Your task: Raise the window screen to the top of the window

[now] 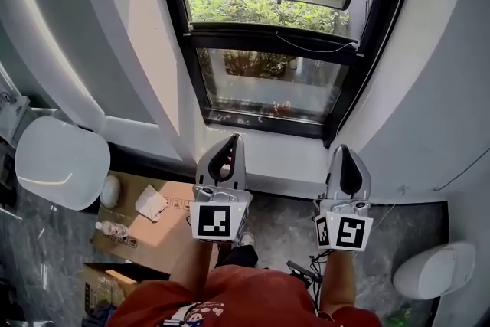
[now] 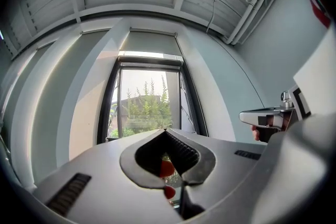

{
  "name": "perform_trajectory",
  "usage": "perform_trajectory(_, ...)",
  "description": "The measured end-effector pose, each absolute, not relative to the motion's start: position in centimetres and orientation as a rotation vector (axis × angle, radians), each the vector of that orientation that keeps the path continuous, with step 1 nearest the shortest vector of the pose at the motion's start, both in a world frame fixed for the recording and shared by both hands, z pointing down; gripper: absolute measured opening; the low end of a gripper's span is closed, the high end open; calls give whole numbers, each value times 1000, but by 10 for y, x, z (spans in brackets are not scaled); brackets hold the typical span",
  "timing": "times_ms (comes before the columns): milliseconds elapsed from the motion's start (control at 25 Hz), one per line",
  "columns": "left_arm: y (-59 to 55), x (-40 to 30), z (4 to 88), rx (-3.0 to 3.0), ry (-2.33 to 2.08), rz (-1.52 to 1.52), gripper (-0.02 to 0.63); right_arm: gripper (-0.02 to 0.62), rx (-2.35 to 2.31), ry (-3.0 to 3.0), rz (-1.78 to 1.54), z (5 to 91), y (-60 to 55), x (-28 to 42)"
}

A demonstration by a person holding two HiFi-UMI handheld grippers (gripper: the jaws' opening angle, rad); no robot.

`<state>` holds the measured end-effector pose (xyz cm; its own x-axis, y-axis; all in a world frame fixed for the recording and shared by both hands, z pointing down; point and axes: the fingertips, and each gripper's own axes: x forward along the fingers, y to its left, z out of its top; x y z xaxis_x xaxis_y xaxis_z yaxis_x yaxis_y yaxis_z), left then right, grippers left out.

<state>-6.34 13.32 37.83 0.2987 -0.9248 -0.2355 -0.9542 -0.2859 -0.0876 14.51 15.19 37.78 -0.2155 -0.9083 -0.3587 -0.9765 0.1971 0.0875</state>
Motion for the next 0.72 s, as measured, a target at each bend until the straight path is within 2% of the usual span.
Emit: perform_trajectory(720, -17, -107, 387, -2435, 1714, 257, 5, 9, -1925, 2246, 432, 379, 11, 101)
